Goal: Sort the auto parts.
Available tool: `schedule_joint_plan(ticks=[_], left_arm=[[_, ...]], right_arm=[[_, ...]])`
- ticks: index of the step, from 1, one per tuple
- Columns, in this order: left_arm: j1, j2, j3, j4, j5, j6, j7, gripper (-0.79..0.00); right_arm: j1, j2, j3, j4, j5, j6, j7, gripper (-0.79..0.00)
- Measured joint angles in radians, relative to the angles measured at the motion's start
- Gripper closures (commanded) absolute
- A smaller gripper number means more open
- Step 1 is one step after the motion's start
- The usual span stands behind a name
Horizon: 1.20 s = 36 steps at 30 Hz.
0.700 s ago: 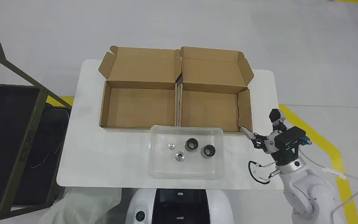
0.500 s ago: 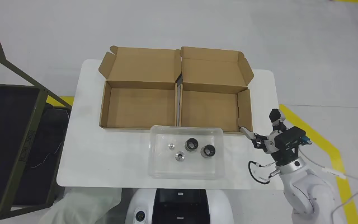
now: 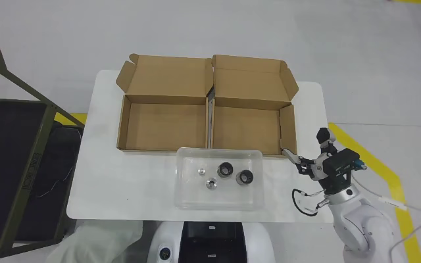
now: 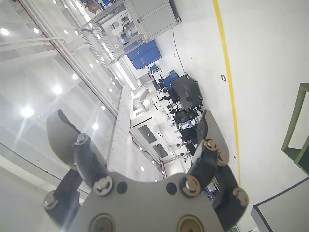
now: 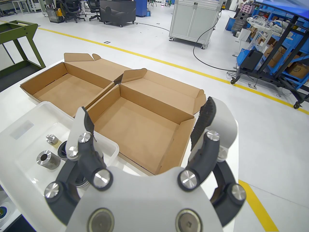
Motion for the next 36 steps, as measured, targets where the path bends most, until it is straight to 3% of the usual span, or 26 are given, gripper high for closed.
schedule_joint_plan(ticks=[23, 36], left_arm=[[0.000, 0.000, 0.000, 0.000, 0.000, 0.000, 0.000, -0.785], [0.000, 0.000, 0.000, 0.000, 0.000, 0.000, 0.000, -0.785]], right_arm=[[0.000, 0.000, 0.000, 0.000, 0.000, 0.000, 0.000, -0.785], [0.103, 0.014, -0.117, 0.079, 0.122, -0.173, 0.209, -0.785]])
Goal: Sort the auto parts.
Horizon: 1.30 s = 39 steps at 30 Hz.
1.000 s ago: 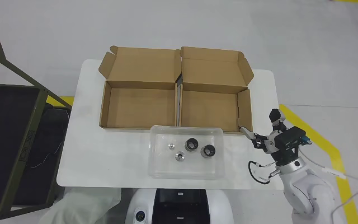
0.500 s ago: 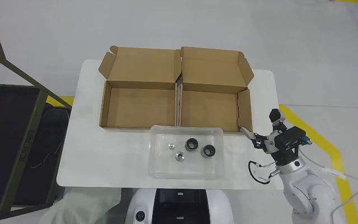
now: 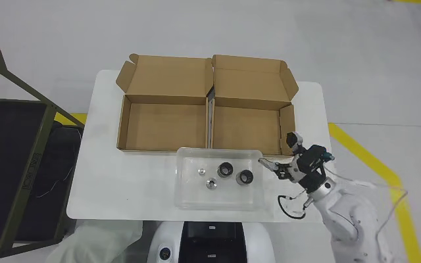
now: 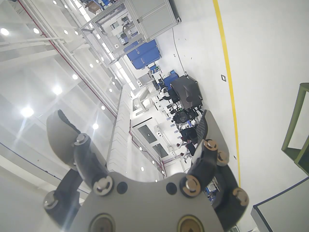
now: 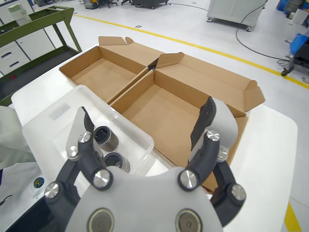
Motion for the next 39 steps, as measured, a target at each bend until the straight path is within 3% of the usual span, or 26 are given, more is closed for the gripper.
schedule_joint_plan(ticks=[15, 27, 39], left_arm=[[0.000, 0.000, 0.000, 0.000, 0.000, 0.000, 0.000, -0.785], [0.000, 0.000, 0.000, 0.000, 0.000, 0.000, 0.000, -0.785], [0.000, 0.000, 0.000, 0.000, 0.000, 0.000, 0.000, -0.785]], right_arm=[[0.111, 0.021, -0.157, 0.038, 0.115, -0.152, 0.285, -0.785], [0.200, 0.050, -0.225, 0.038, -0.013, -0.330, 0.420, -0.785], [0.293, 0.067, -0.298, 0.089, -0.129, -0.354, 0.476, -0.785]])
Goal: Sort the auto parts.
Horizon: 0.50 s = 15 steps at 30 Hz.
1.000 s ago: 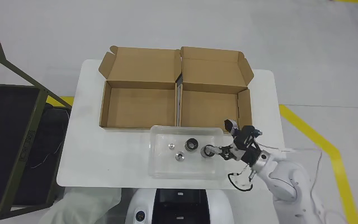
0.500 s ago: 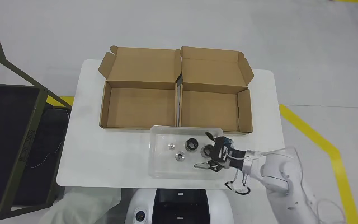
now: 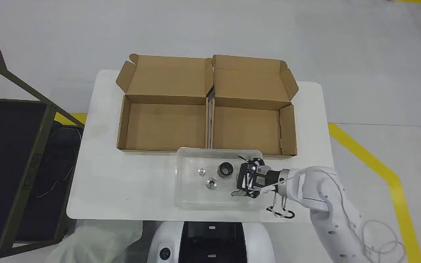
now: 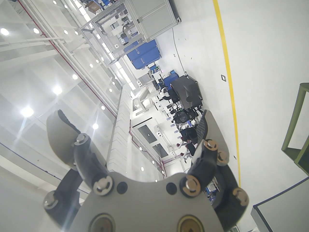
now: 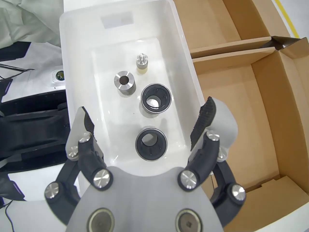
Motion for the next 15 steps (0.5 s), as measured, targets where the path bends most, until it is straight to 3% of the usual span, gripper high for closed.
schedule_joint_plan(ticks=[15], left_arm=[[0.000, 0.000, 0.000, 0.000, 0.000, 0.000, 0.000, -0.785]], right_arm=[[0.039, 0.035, -0.039, 0.021, -0.068, -0.025, 0.055, -0.770]])
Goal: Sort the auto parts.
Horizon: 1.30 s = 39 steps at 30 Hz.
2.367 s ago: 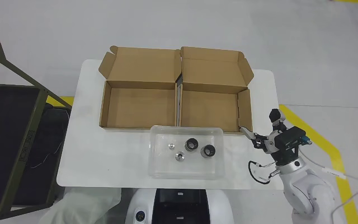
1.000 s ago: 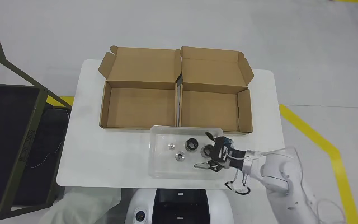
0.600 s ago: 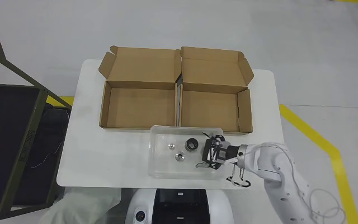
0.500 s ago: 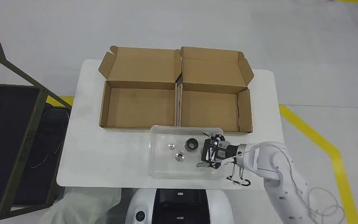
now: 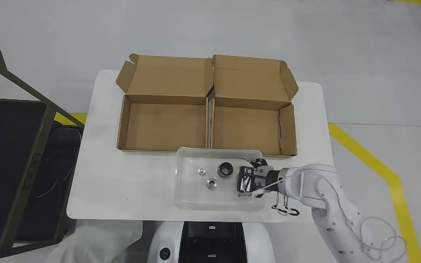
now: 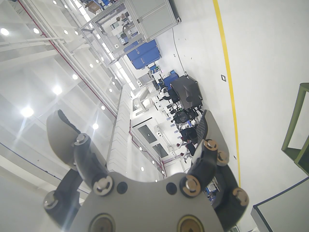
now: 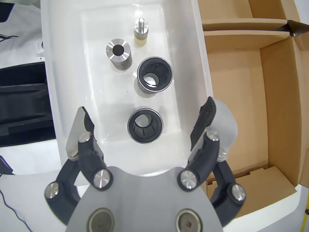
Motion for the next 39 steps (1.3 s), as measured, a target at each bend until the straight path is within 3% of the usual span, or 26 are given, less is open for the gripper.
schedule_joint_plan(ticks=[10, 16, 28, 31, 32, 34, 36, 38, 39], left_arm=[[0.000, 0.000, 0.000, 0.000, 0.000, 0.000, 0.000, -0.785], [0.000, 0.000, 0.000, 0.000, 0.000, 0.000, 0.000, -0.785], [0.000, 0.000, 0.000, 0.000, 0.000, 0.000, 0.000, -0.785], [0.000, 0.000, 0.000, 0.000, 0.000, 0.000, 0.000, -0.785], [0.000, 0.000, 0.000, 0.000, 0.000, 0.000, 0.000, -0.785], [0.000, 0.000, 0.000, 0.000, 0.000, 0.000, 0.000, -0.785], [0.000, 0.000, 0.000, 0.000, 0.000, 0.000, 0.000, -0.785], [0.000, 0.000, 0.000, 0.000, 0.000, 0.000, 0.000, -0.785], [0.000, 0.000, 0.000, 0.000, 0.000, 0.000, 0.000, -0.785]], right_arm=[[0.030, 0.011, -0.043, 0.033, -0.046, 0.020, 0.037, -0.683], [0.039, 0.017, -0.063, 0.048, -0.068, 0.035, 0.053, -0.705], [0.078, 0.021, -0.135, 0.079, -0.102, 0.047, 0.110, -0.600], [0.090, 0.021, -0.153, 0.086, -0.104, 0.051, 0.127, -0.505], [0.094, 0.021, -0.156, 0.087, -0.102, 0.053, 0.130, -0.388], [0.099, 0.022, -0.163, 0.088, -0.097, 0.057, 0.136, -0.329], [0.103, 0.023, -0.168, 0.088, -0.094, 0.061, 0.143, -0.191], [0.106, 0.024, -0.172, 0.088, -0.090, 0.064, 0.149, 0.000], [0.108, 0.025, -0.174, 0.088, -0.086, 0.065, 0.151, 0.000]])
